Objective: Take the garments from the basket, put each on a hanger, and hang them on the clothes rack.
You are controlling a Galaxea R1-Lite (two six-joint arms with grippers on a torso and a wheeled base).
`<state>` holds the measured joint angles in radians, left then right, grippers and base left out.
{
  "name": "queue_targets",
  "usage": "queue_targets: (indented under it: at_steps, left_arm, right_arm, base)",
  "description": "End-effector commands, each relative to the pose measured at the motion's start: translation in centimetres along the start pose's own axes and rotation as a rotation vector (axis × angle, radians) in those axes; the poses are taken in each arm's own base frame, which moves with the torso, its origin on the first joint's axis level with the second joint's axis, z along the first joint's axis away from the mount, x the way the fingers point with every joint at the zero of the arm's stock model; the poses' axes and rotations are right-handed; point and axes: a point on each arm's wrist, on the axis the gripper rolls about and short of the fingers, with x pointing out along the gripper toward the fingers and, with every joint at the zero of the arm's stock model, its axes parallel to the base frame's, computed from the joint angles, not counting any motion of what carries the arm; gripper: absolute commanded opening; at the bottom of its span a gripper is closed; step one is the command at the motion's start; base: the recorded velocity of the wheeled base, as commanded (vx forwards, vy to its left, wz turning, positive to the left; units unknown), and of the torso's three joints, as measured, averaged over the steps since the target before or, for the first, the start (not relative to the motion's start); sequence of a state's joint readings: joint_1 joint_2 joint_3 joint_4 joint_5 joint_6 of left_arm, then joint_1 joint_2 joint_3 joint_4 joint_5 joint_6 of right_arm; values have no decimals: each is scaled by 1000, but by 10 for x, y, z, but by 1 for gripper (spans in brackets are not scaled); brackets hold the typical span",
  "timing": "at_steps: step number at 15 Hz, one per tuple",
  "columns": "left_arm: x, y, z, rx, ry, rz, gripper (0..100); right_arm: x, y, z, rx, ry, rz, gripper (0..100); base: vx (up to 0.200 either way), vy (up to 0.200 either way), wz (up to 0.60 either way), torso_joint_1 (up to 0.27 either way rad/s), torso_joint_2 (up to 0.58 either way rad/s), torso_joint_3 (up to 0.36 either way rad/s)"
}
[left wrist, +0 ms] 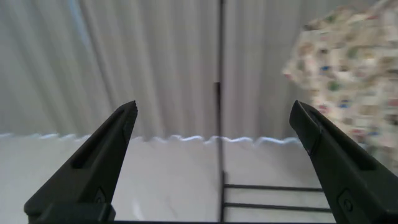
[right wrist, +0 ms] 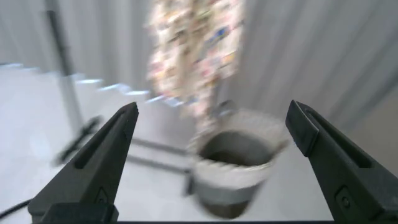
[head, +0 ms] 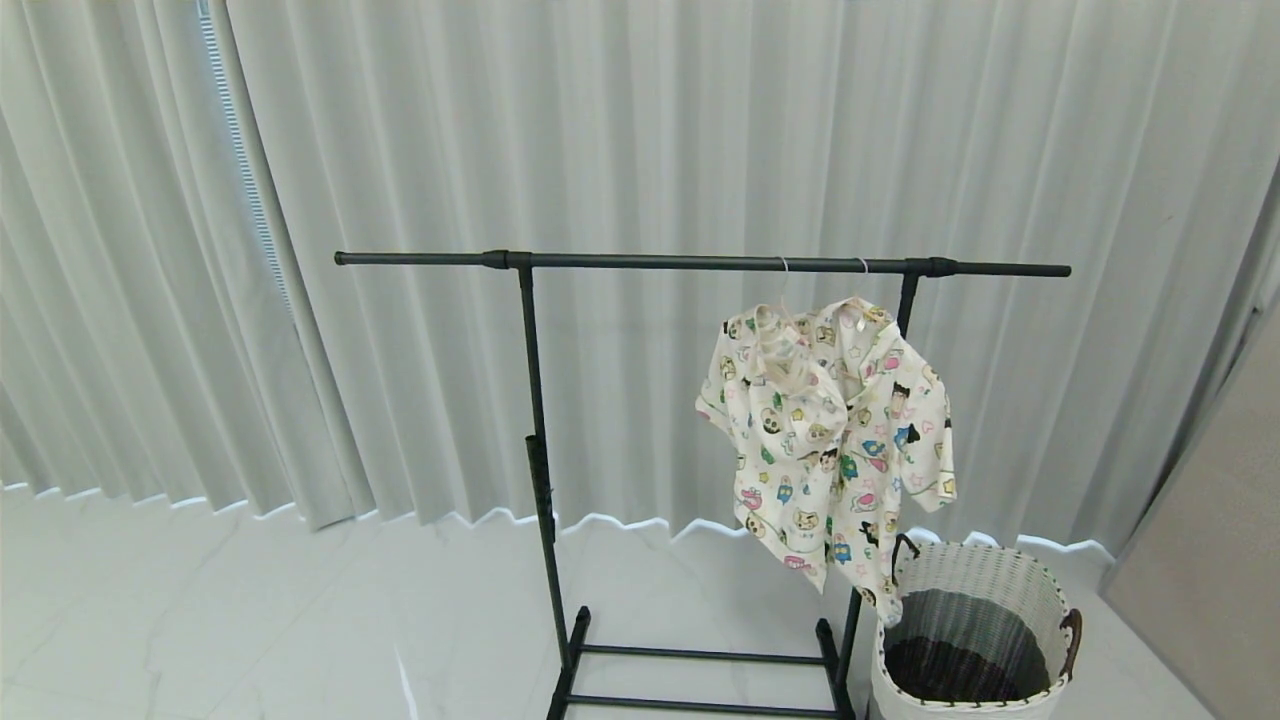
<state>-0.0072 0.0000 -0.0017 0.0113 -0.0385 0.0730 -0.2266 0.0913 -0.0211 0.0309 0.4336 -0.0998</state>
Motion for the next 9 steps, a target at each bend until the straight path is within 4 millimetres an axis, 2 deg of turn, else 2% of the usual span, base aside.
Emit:
queue_targets:
  at_steps: [1, 4, 6, 9]
  left_arm:
    - [0, 0, 0, -7, 1, -2, 100]
    - [0, 0, 0, -13, 0, 0, 100]
    - [0, 0, 0, -12, 0, 0, 100]
    - [0, 0, 0, -12, 1, 0, 100]
  right_arm:
    - [0, -1, 1, -10, 2, -46, 100]
    - [0, -11, 5, -53, -31, -445, 100]
    - [0, -10, -3, 70, 23, -437, 100]
    - [-3, -13, -4, 68, -3, -219, 100]
  base:
    - [0, 0, 0, 0, 0, 0]
    - [0, 0, 0, 0, 0, 0]
    - [0, 0, 0, 0, 0, 0]
    - [0, 0, 0, 0, 0, 0]
